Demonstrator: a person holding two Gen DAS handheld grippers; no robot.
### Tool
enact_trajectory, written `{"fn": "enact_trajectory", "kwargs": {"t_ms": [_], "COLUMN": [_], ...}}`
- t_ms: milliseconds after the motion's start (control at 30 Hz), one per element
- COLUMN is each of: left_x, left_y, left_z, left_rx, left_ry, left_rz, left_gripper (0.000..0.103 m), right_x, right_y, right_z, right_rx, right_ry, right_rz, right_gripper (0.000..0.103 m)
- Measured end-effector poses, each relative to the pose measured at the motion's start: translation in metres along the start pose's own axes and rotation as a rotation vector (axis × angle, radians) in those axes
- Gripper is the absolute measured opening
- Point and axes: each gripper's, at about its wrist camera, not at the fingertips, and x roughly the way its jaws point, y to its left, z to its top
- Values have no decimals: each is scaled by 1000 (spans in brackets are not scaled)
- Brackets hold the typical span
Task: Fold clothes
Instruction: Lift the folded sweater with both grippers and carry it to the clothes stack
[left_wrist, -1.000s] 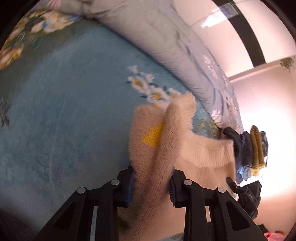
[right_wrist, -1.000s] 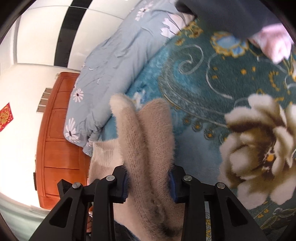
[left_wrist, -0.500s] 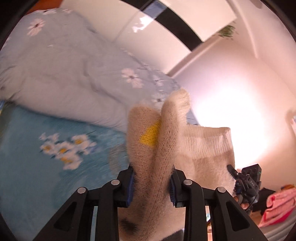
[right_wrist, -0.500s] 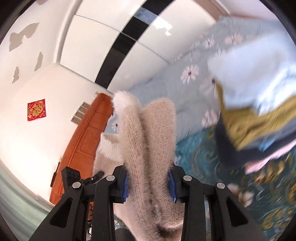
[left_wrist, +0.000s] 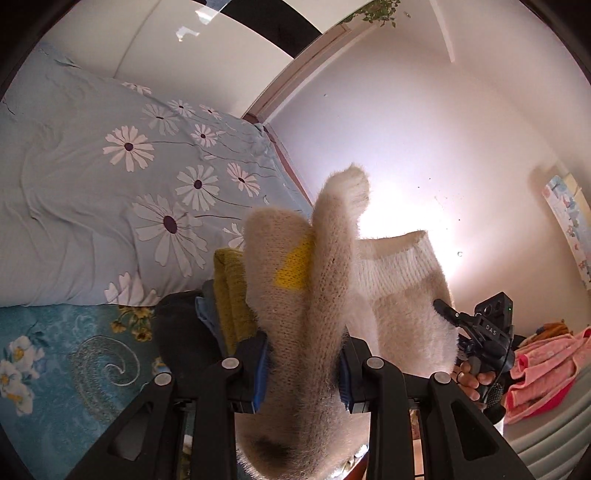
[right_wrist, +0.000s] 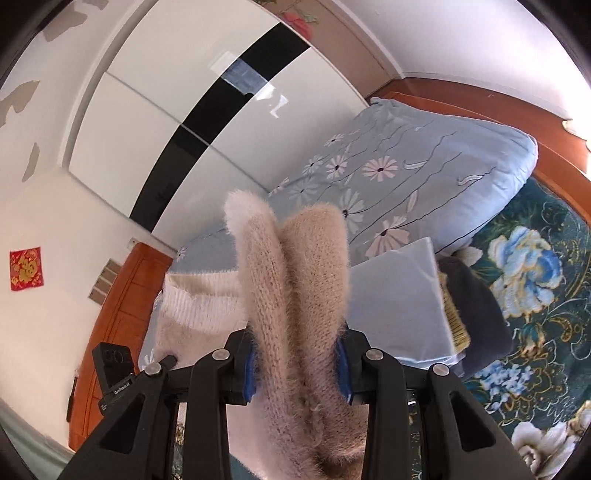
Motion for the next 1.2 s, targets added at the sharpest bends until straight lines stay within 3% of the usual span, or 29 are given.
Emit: {"fn": "enact_trajectory", "kwargs": {"t_ms": [133,233,700,1033,1100,1200], "left_x": [33,47,90,88,82,67], "left_y": [-1,7,71,62,57,43], "left_z": [0,-3,-37,-27,-23,-18], "left_rx": [-35,-55,-189,-149,-137,-70], "left_ry": [-5,-30,29,34,32,-7], "left_rz": [-17,-14,4,40,48,118], "left_gripper": [32,32,35,39,43,52], "right_x": [13,27,79,79,76,68], "right_y": [-36,-60,-150,-151,-144,-129], "right_z": [17,20,4,1,4,6], "right_rx": [29,56,208,204,177,107], "right_ry": [6,1,15,19,34,45], "right_rz": [-44,-26,6,-20,-29,-79], "right_gripper": [35,35,38,43,46,50]}}
